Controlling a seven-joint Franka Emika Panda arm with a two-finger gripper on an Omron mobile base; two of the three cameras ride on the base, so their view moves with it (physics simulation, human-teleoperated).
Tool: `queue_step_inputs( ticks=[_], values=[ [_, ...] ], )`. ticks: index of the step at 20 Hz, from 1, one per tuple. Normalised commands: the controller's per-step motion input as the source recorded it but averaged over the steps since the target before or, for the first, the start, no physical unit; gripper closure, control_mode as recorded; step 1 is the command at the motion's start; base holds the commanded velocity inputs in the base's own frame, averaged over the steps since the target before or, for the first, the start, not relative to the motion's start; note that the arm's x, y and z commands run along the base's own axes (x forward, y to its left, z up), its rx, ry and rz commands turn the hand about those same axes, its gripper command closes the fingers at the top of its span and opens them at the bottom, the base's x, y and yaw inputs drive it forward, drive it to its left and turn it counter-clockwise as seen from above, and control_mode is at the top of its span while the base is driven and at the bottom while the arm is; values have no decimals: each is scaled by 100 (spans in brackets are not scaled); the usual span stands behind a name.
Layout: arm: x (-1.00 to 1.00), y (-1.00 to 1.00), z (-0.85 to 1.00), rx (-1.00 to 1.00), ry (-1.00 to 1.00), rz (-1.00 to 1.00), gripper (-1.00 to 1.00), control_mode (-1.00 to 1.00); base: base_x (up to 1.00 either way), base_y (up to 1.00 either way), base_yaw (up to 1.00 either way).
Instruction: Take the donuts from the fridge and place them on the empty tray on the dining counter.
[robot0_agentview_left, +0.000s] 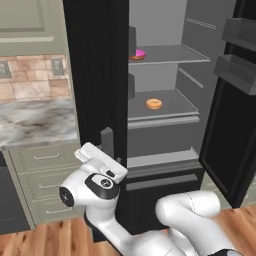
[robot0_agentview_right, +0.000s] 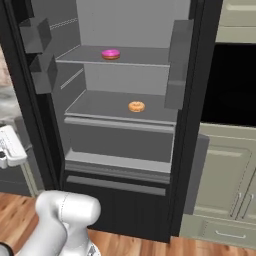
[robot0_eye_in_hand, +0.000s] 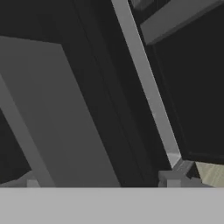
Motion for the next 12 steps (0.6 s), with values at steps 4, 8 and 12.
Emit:
queue_step_inputs(
  ticks=[4,8,12],
  values=[
    [-99,16,23,-14,-6,37,-100,-100,0,0,0],
    [-87,11,4,-16,4,60,-100,-100,0,0,0],
    [-57,0,0,-7,10,69,-100,-100,0,0,0]
  ],
)
